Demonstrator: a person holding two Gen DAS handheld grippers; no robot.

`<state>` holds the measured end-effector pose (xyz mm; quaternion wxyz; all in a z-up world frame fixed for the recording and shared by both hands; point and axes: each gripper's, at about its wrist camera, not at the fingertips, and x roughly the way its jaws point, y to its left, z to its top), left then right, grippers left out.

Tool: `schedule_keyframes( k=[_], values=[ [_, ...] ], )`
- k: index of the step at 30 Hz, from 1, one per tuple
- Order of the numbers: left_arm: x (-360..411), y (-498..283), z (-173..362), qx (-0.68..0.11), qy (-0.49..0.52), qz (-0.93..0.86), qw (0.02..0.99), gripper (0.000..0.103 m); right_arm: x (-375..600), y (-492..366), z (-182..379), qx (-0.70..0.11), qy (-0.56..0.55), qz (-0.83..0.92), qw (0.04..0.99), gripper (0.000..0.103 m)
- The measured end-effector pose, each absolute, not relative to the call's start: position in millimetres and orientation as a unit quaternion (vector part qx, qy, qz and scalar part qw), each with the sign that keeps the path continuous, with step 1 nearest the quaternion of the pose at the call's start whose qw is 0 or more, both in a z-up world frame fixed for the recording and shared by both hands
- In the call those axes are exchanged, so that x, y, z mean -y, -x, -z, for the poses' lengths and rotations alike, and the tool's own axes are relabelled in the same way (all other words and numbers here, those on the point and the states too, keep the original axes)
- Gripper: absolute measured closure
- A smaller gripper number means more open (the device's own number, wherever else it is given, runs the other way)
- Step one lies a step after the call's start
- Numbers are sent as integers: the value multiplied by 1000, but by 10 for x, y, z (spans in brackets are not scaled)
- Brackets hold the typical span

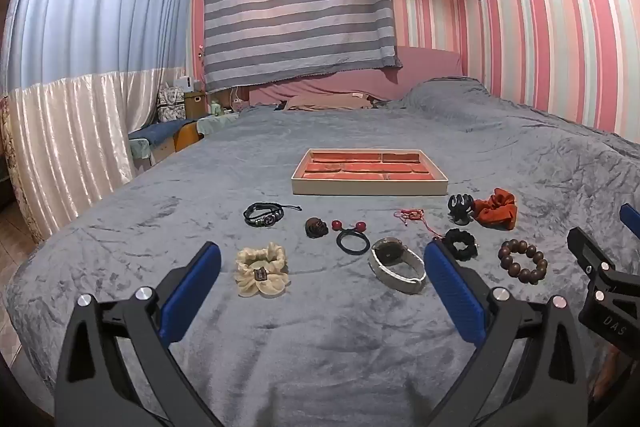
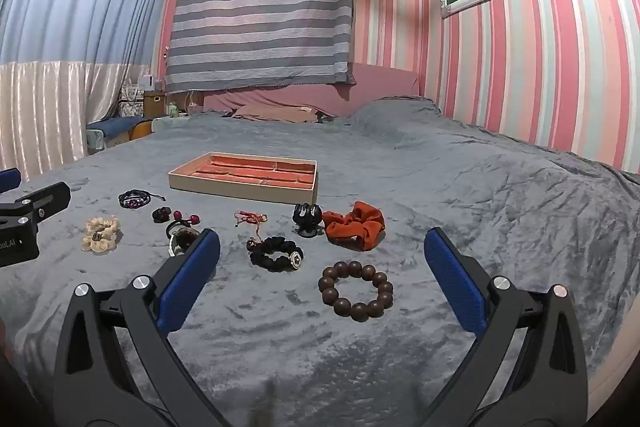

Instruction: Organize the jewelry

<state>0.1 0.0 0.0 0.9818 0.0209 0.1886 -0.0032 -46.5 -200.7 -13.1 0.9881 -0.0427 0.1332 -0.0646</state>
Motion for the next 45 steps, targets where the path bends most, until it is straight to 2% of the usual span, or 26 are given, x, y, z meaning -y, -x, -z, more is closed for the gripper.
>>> schedule_keyframes(
  k=[45],
  values=[
    [64, 9, -1, -190, -22, 5, 982, 4, 2013, 455, 145, -135, 37, 64, 988, 4]
  ],
)
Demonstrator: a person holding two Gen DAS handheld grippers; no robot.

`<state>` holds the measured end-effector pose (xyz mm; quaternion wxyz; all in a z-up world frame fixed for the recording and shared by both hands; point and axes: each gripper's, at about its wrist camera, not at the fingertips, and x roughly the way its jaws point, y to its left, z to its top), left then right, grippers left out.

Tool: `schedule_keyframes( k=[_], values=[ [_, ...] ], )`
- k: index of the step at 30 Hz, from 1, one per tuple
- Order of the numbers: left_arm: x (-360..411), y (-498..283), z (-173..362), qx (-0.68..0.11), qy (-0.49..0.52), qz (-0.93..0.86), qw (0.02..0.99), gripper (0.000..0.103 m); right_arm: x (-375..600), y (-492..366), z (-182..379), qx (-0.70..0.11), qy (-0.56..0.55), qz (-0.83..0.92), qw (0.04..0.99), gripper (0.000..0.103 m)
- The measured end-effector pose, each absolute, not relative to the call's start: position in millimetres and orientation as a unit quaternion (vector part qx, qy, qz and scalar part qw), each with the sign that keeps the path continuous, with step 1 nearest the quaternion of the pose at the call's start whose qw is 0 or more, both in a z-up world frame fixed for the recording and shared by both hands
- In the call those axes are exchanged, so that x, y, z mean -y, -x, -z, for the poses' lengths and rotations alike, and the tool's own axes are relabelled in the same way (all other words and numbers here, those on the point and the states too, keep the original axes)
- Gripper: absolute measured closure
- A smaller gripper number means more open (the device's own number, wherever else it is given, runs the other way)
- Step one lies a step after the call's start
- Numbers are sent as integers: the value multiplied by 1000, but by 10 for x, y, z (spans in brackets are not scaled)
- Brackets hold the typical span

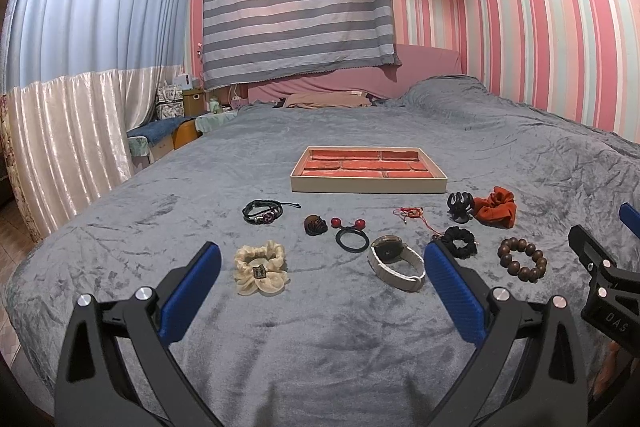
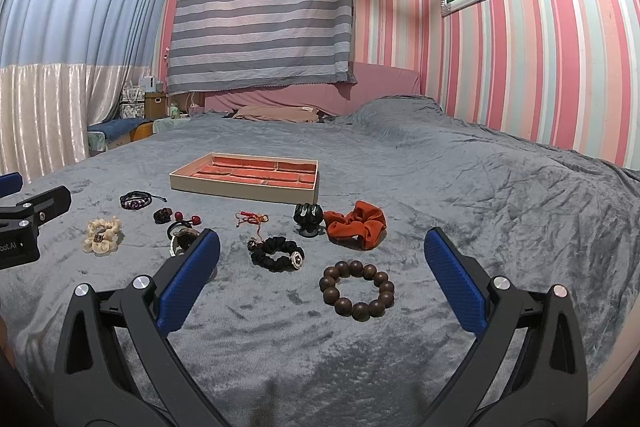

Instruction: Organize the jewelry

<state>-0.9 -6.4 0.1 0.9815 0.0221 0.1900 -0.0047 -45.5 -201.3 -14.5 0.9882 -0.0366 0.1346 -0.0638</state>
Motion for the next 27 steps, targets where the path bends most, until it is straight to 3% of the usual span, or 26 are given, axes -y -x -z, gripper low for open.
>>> schedule_keyframes(
  k=[27],
  values=[
    [35, 2, 20, -191, -20, 6, 981, 4, 2016, 463, 130, -134, 36, 63, 988, 4]
  ],
)
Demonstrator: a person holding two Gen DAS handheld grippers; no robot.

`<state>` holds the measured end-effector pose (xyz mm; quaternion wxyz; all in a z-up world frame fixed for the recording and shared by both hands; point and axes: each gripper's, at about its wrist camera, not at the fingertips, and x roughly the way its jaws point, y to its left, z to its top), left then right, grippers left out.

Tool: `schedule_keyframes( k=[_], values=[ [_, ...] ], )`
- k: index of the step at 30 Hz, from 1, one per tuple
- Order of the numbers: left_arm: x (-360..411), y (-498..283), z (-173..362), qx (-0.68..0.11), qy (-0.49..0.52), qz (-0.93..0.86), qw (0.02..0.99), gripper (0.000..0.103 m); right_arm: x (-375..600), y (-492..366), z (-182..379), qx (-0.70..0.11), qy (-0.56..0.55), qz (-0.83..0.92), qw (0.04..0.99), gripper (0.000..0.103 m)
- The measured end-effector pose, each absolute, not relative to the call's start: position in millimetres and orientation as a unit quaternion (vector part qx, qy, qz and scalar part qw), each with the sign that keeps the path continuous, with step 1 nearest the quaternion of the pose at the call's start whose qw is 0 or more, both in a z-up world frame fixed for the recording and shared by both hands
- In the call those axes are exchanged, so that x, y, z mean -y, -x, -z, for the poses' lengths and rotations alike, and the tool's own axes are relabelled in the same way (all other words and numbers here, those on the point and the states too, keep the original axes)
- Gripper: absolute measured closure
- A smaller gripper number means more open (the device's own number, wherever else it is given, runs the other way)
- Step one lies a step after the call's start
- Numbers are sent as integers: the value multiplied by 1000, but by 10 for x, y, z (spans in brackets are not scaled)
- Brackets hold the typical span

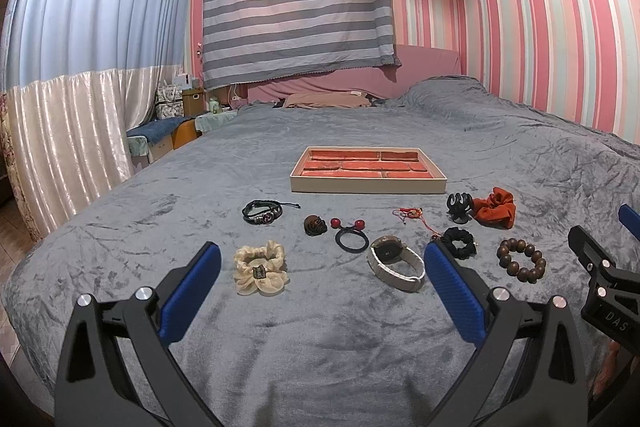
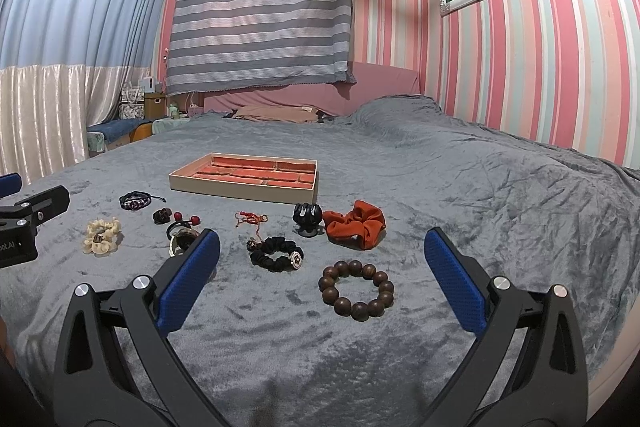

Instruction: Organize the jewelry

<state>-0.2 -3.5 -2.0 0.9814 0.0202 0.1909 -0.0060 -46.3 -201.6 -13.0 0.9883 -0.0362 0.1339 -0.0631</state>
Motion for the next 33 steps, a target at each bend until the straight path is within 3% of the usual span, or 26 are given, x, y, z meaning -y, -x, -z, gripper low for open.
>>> schedule_keyframes(
  k=[33],
  values=[
    [29, -5, 39, -194, -18, 8, 981, 4, 2059, 457, 153, -135, 36, 64, 988, 4]
  ],
)
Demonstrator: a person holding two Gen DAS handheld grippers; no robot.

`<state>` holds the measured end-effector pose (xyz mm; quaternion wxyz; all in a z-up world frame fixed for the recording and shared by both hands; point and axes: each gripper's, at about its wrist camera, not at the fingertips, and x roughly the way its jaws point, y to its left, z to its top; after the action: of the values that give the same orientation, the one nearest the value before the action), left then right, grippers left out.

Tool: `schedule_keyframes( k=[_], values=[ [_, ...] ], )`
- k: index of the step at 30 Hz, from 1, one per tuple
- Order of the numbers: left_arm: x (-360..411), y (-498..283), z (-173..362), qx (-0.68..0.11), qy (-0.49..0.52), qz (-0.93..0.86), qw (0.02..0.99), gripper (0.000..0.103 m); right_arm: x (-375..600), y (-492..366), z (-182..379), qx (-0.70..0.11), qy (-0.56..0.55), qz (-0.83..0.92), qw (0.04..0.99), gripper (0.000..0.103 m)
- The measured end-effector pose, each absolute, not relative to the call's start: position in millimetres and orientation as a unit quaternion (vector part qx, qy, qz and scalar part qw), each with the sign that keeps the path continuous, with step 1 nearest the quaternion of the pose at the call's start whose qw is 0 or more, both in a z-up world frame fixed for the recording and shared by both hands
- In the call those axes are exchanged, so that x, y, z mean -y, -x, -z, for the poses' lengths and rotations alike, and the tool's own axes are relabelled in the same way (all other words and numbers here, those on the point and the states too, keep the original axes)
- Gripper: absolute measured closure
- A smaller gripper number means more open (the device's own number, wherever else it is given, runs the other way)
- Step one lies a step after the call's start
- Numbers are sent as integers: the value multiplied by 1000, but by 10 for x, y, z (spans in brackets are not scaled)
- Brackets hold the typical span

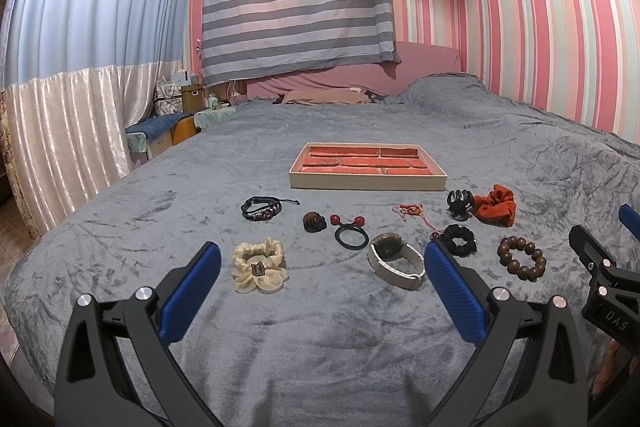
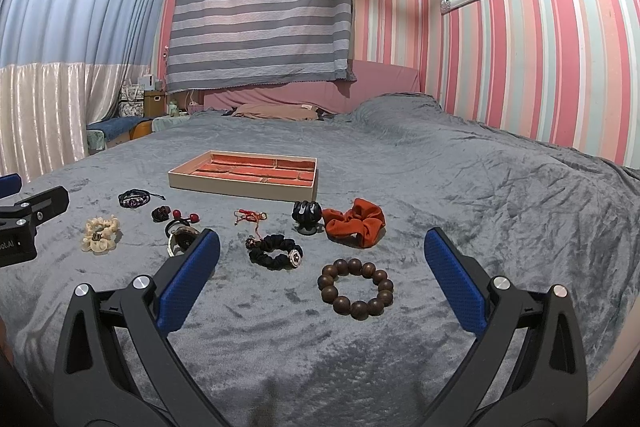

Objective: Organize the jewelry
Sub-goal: 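Grasp the pendant's black cord with left tool while right tool grasps red string bracelet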

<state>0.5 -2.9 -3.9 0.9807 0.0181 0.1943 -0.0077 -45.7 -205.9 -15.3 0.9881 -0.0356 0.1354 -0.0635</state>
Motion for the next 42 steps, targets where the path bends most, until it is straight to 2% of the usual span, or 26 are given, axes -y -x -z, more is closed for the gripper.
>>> schedule_keyframes(
  k=[14, 20, 31, 42],
  values=[
    [9, -21, 69, -197, -18, 5, 980, 4, 2077, 444, 177, -138, 35, 64, 988, 4],
    [-6, -168, 158, -240, -19, 3, 971, 4, 2099, 364, 162, -144, 36, 73, 986, 4],
    [-191, -436, 149, -250, -8, 1, 968, 4, 2039, 30, 153, -157, 67, 72, 983, 4],
    [-300, -950, 151, -278, -11, 6, 960, 4, 2059, -570, 181, -204, 42, 71, 976, 4]
  ],
)
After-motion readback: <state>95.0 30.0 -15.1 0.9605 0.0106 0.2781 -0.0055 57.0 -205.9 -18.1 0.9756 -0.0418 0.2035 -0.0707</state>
